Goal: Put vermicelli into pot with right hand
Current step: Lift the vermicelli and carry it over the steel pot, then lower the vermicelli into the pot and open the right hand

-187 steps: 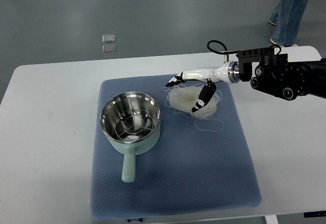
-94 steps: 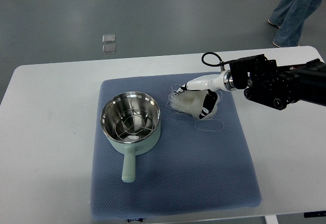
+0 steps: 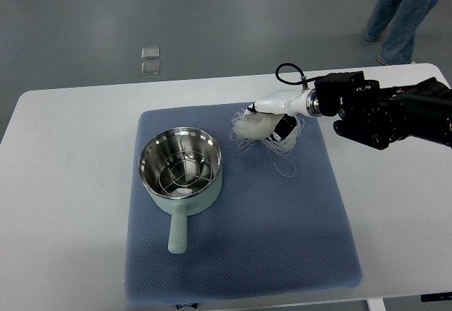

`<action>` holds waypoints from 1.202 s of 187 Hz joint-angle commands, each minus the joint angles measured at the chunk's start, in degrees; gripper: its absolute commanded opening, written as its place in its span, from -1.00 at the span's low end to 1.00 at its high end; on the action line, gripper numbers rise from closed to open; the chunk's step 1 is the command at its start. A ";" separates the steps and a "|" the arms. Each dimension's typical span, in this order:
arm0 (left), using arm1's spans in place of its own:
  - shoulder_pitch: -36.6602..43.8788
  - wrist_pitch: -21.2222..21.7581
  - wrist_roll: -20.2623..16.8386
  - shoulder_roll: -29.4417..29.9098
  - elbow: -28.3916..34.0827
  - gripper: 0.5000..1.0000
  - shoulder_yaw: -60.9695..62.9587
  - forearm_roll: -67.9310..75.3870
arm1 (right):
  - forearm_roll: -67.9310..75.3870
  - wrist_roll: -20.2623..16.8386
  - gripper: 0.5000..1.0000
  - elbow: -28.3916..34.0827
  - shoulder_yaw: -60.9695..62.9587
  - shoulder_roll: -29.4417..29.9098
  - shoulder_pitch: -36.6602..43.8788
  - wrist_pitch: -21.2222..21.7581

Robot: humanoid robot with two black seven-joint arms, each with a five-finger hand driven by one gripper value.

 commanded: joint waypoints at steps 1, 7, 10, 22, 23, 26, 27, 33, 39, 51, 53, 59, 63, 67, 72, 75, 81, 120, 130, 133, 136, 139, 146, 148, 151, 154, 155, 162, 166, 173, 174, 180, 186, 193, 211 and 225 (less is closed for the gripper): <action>0.00 0.00 0.00 0.00 -0.01 1.00 0.00 0.00 | 0.83 0.90 -1.00 4.05 3.97 -2.25 3.67 -0.44; 0.00 0.00 0.00 0.00 -0.01 1.00 0.00 0.00 | 0.92 1.25 -1.00 5.98 4.85 -3.13 4.73 -0.35; 0.00 0.00 0.00 0.00 -0.01 1.00 0.00 0.00 | 1.01 1.34 -1.00 7.12 5.12 -3.65 5.69 -0.35; 0.00 0.00 0.00 0.00 -0.01 1.00 0.00 0.00 | 1.44 2.13 -1.00 10.37 5.47 -4.53 9.29 -0.35; 0.00 0.00 0.00 0.00 -0.01 1.00 0.00 0.00 | 1.45 2.13 -1.00 10.37 5.47 -4.53 9.30 -0.35; 0.00 0.00 0.00 0.00 -0.01 1.00 0.00 0.00 | 1.71 2.66 -1.00 11.42 5.47 -4.62 10.17 -0.35; 0.00 0.00 0.00 0.00 -0.01 1.00 0.00 0.00 | 1.71 2.66 -1.00 11.43 5.47 -4.62 10.18 -0.35; 0.00 0.00 0.00 0.00 -0.01 1.00 0.00 0.00 | 2.32 3.27 -1.00 12.92 5.47 -4.71 11.41 -0.26; 0.00 0.00 0.00 0.00 0.08 1.00 0.00 0.00 | 3.03 3.98 -1.00 14.33 5.56 -4.80 12.29 -0.26; 0.00 0.00 0.00 0.00 0.08 1.00 0.00 0.00 | 4.26 4.59 -1.00 16.70 5.56 -4.36 14.31 -0.26; 0.00 0.00 0.00 0.00 0.08 1.00 0.00 0.00 | 4.43 4.68 -1.00 17.14 5.64 -4.18 14.57 -0.26; 0.00 0.08 0.00 0.00 0.08 1.00 0.00 0.00 | 4.78 4.77 -1.00 18.11 5.82 -3.92 15.36 -0.26; 0.00 0.08 0.00 0.00 0.08 1.00 0.00 0.00 | 4.96 4.86 -1.00 18.81 6.08 -3.65 15.63 -0.27; 0.00 0.08 0.00 0.00 0.08 1.00 0.00 0.00 | 5.14 4.94 -1.00 19.34 6.34 -3.30 15.98 -0.26; 0.00 0.08 0.00 0.00 0.08 1.00 0.00 0.00 | 5.22 5.03 -1.00 19.69 6.61 -2.86 16.16 -0.26; 0.00 0.08 0.00 0.00 0.08 1.00 0.00 0.00 | 5.22 5.12 -1.00 20.04 6.78 -2.34 16.24 -0.26; 0.00 0.08 0.00 0.00 0.08 1.00 0.00 0.00 | 5.22 5.38 -1.00 20.48 6.79 -1.55 16.59 -0.26; 0.00 0.08 0.00 0.00 0.08 1.00 0.00 0.00 | 4.96 5.82 -1.00 21.18 5.91 4.34 16.51 0.61; 0.00 0.08 0.00 0.00 0.08 1.00 0.00 0.00 | 4.26 5.82 -1.00 21.01 5.64 5.84 15.89 0.61; 0.00 0.08 0.09 0.00 0.17 1.00 0.00 0.00 | 4.17 5.82 -1.00 20.83 5.56 6.19 15.72 0.53; 0.00 0.08 0.00 0.00 0.17 1.00 0.00 0.00 | 4.08 5.82 -1.00 20.75 5.21 6.71 15.37 0.53; 0.00 0.08 0.00 0.00 0.17 1.00 0.00 0.00 | 4.08 5.82 -1.00 20.66 4.94 6.98 15.10 0.44; 0.00 0.08 0.00 0.00 0.08 1.00 0.00 -0.09 | 4.00 5.82 -1.00 20.48 3.80 7.77 14.14 0.26; 0.00 0.08 0.00 0.00 0.08 1.00 0.00 -0.01 | 3.99 5.82 -1.00 20.39 3.54 7.95 13.96 0.18; 0.00 0.08 0.00 0.00 0.17 1.00 0.00 0.00 | 3.91 5.82 -1.00 20.31 3.27 8.12 13.69 0.09; 0.00 0.08 0.00 0.00 0.17 1.00 0.00 -0.01 | 3.73 5.82 -1.00 20.22 2.92 8.39 13.26 -0.09; 0.00 0.08 0.00 0.00 0.17 1.00 0.00 0.00 | 3.73 5.82 -1.00 20.22 2.92 8.39 13.25 -0.09; 0.00 0.08 0.00 0.00 0.17 1.00 0.00 -0.09 | 3.64 5.82 -1.00 19.87 2.48 8.56 12.55 -0.09; 0.00 0.08 0.00 0.00 0.17 1.00 0.00 -0.09 | 3.64 5.82 -1.00 19.69 2.48 8.56 12.38 -0.18; 0.00 0.08 0.00 0.00 0.17 1.00 0.00 -0.09 | 3.64 5.82 -0.82 18.99 2.30 8.56 11.67 -0.18; 0.00 0.08 0.00 0.00 0.17 1.00 0.00 -0.09 | 3.64 5.82 -0.82 18.99 2.30 8.56 11.67 -0.18; 0.00 0.08 0.00 0.00 0.17 1.00 0.00 -0.09 | 3.64 5.82 -0.59 18.55 2.13 8.56 11.23 -0.26; 0.00 0.08 0.00 0.00 0.17 1.00 0.00 -0.09 | 3.64 5.82 -0.39 18.20 1.51 8.56 10.88 -0.53; 0.00 0.08 0.00 0.00 0.17 1.00 0.00 -0.09 | 3.64 5.82 -0.09 17.93 0.55 8.56 10.71 -1.32; 0.00 0.08 0.00 0.00 0.17 1.00 0.00 0.00 | 3.82 5.82 0.65 17.84 -0.51 8.56 10.44 -3.69; 0.00 0.08 0.00 0.00 0.08 1.00 0.00 0.00 | 3.82 5.82 0.69 17.84 -0.51 8.21 10.44 -4.04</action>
